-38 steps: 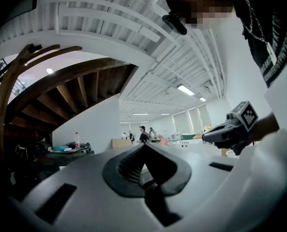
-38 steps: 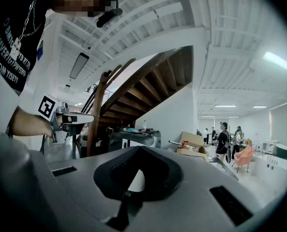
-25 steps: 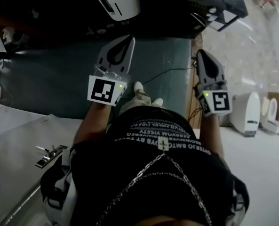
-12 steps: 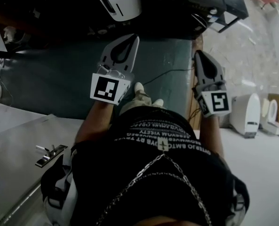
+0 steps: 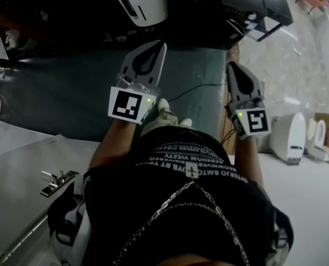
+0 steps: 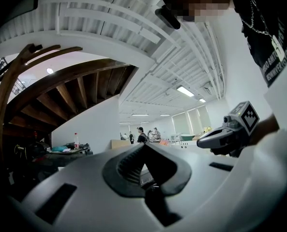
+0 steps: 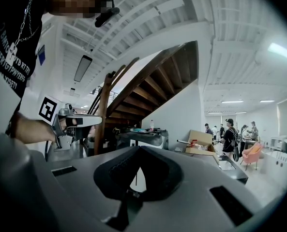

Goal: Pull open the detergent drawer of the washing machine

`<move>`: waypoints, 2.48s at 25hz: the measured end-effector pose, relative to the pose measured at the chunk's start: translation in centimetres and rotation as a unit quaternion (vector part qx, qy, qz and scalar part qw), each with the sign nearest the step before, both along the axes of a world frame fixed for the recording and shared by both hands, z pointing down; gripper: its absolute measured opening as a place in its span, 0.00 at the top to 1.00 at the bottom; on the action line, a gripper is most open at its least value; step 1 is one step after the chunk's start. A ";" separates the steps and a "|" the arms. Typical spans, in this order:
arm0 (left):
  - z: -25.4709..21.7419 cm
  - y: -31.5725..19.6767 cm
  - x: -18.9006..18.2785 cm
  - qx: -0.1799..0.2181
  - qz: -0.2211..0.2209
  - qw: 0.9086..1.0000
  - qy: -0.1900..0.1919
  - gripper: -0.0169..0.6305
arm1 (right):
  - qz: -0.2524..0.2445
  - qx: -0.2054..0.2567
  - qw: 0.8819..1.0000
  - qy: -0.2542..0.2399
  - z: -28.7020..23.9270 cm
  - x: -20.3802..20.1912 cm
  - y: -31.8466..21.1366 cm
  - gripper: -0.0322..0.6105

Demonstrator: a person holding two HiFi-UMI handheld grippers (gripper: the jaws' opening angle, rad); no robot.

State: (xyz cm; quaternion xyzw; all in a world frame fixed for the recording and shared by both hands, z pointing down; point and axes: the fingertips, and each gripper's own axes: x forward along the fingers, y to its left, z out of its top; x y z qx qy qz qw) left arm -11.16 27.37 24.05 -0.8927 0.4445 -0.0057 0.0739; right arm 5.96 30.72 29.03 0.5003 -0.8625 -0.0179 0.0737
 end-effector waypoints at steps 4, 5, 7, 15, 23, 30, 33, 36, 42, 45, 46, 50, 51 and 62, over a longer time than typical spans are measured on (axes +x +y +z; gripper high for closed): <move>0.2 0.0 -0.5 -0.004 -0.006 1.000 -0.002 0.98 | 0.002 -0.004 1.000 0.008 0.4 0.2 -0.2 0.95; 0.2 0.0 -0.6 -0.009 -0.006 1.000 0.002 0.98 | 0.002 -0.003 1.000 0.006 0.3 0.1 -0.2 0.95; 0.4 -0.1 -0.7 -0.023 -0.001 1.000 0.015 0.98 | 0.000 0.002 1.000 0.001 0.1 -0.1 -0.3 0.95; 1.9 -0.4 -1.3 -0.040 -0.002 0.999 -0.003 0.98 | 0.001 -0.010 1.000 -0.004 0.7 -0.3 -0.3 0.95; 1.1 -1.9 -0.9 -0.028 0.002 1.000 0.004 0.98 | 0.010 -0.019 1.000 0.004 1.4 0.1 -1.7 0.95; 1.3 -3.9 -2.1 -0.031 -0.001 0.999 0.005 0.98 | 0.006 -0.005 1.000 0.004 0.5 -1.1 -3.8 0.95; 1.4 -4.7 -2.3 -0.032 0.006 0.999 0.003 0.98 | 0.008 -0.010 1.000 -0.013 -0.1 -2.2 -4.6 0.95; 1.2 -5.9 -2.8 -0.033 0.014 0.999 0.006 0.98 | 0.015 -0.012 1.000 -0.006 0.1 -2.6 -5.9 0.95; 1.0 -8.3 -5.0 -0.031 0.012 0.999 0.013 0.98 | 0.019 -0.012 1.000 -0.018 -0.9 -4.7 -7.9 0.95; 1.4 -9.3 -5.9 -0.030 0.011 0.999 0.014 0.98 | 0.020 -0.014 1.000 -0.001 0.1 -4.8 -8.9 0.95; 1.5 -9.6 -6.2 -0.031 0.010 0.999 0.015 0.98 | 0.019 -0.015 1.000 0.001 0.2 -5.0 -9.2 0.95; 2.0 -11.0 -7.3 -0.038 0.010 0.999 0.019 0.98 | 0.019 -0.024 0.999 -0.010 -0.1 -6.4 -11.1 0.95; 2.0 -11.4 -7.6 -0.039 0.011 0.999 0.020 0.98 | 0.021 -0.028 0.999 -0.007 0.0 -6.6 -11.5 0.95; 2.9 -15.3 -9.8 -0.050 0.034 0.998 0.026 0.98 | 0.031 -0.024 0.999 0.006 -0.1 -8.9 -14.6 0.95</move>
